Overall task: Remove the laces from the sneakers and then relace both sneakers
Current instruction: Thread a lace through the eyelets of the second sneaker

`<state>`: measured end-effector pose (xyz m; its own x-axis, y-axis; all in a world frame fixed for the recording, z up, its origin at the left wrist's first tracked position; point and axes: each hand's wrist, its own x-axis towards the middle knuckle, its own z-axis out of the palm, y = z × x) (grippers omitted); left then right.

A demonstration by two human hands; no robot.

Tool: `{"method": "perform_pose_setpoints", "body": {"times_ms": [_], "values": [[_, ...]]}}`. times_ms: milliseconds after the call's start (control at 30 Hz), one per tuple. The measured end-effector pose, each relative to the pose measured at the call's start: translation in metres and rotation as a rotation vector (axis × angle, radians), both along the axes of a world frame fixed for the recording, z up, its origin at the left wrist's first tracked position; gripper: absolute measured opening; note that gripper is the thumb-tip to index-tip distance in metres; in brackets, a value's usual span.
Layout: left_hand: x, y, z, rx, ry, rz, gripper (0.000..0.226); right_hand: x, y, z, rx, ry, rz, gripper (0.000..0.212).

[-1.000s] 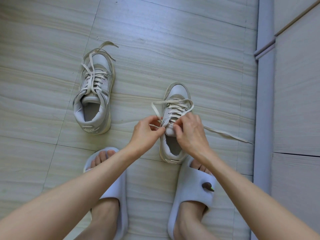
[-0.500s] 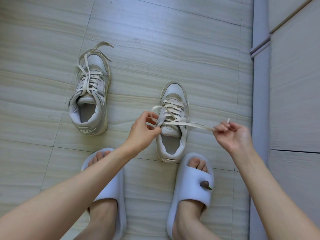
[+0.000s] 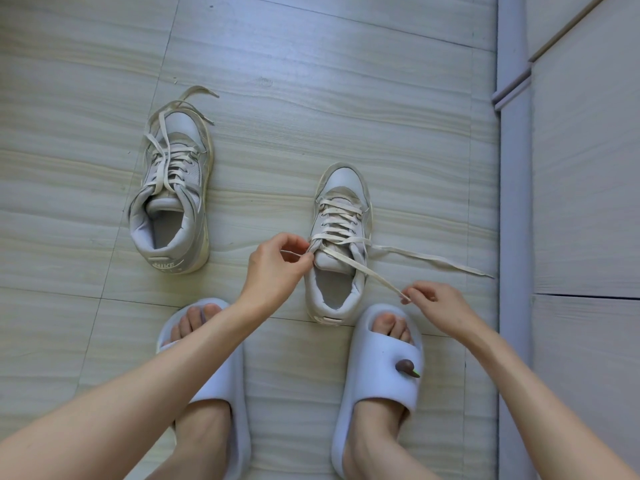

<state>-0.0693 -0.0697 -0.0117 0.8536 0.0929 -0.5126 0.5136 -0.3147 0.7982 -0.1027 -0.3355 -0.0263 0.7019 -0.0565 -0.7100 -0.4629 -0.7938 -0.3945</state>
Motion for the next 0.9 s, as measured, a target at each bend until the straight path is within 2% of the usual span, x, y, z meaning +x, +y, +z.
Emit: {"method": "perform_pose_setpoints", "body": {"times_ms": [67,100,200,267,300,400,500,567,633,767,900], "values": [[-0.001,0.001,0.000,-0.004,-0.006,-0.026,0.010,0.008,0.009,0.005,-0.020,-0.003,0.087,0.025],[-0.002,0.001,0.001,-0.008,-0.008,-0.032,0.010,0.012,0.016,0.008,-0.054,-0.069,0.111,0.026],[-0.002,0.000,0.002,-0.047,0.018,-0.026,0.008,0.025,0.045,0.023,-0.026,-0.473,-0.001,0.020],[-0.001,-0.001,0.004,-0.075,0.039,-0.030,0.009,0.034,0.068,0.033,0.011,-0.634,0.058,0.015],[-0.001,-0.001,0.005,-0.085,0.042,-0.032,0.011,0.038,0.079,0.035,0.022,-0.633,0.116,0.015],[-0.001,0.000,0.006,-0.107,0.044,-0.035,0.012,0.044,0.105,0.033,-0.036,-0.449,0.206,0.024],[-0.001,0.000,0.007,-0.102,0.041,-0.040,0.013,0.045,0.111,0.032,-0.044,-0.364,0.169,0.021],[-0.003,-0.001,0.006,-0.076,0.028,-0.048,0.015,0.047,0.108,0.036,0.035,-0.311,0.074,0.018],[-0.005,-0.002,0.006,-0.053,0.019,-0.056,0.013,0.049,0.102,0.041,0.095,-0.267,0.002,0.025],[-0.011,-0.002,0.003,-0.032,0.003,-0.046,0.009,0.046,0.095,0.053,0.251,-0.117,0.000,0.030],[-0.013,0.001,0.002,0.032,-0.008,-0.034,0.009,0.041,0.093,0.059,0.490,-0.017,-0.066,0.030]]}}
